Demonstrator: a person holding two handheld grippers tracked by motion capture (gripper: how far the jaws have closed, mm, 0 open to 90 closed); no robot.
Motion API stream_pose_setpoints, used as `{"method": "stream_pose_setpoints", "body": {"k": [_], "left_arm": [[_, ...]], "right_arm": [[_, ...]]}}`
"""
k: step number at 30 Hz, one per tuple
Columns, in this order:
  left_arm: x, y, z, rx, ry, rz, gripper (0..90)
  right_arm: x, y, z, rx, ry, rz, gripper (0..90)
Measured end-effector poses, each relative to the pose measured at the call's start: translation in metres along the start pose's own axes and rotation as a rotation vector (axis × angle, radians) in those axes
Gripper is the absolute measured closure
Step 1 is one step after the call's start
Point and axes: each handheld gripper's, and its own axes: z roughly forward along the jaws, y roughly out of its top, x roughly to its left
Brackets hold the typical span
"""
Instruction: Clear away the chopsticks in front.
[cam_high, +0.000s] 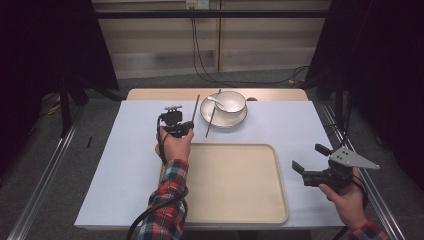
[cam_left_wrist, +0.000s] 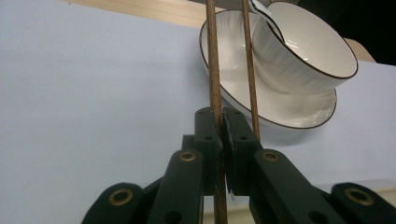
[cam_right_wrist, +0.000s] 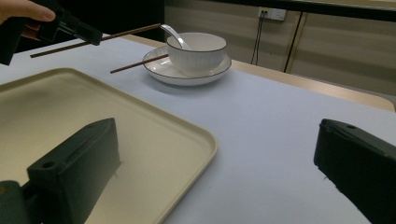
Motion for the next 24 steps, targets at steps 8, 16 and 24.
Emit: {"method": "stream_pose_setpoints", "body": {"k": [8, 16, 24], "left_arm": [[-0.002, -0.018, -0.021, -0.03, -0.03, -0.025, 85.5], [0.002, -0.033, -0.038, -0.042, -0.003, -0.01, 85.5], [0.009, -0.056, -0.054, -0.05, 0.025, -0.016, 85.4]], "right_arm": [[0.002, 0.0, -0.001, 0.002, 0.031, -0.011, 0.0], [0.004, 0.0, -0.002, -0.001, 0.045, -0.025, 0.0], [0.006, 0.0, -0.001, 0.002, 0.049, -0.026, 0.0]]}}
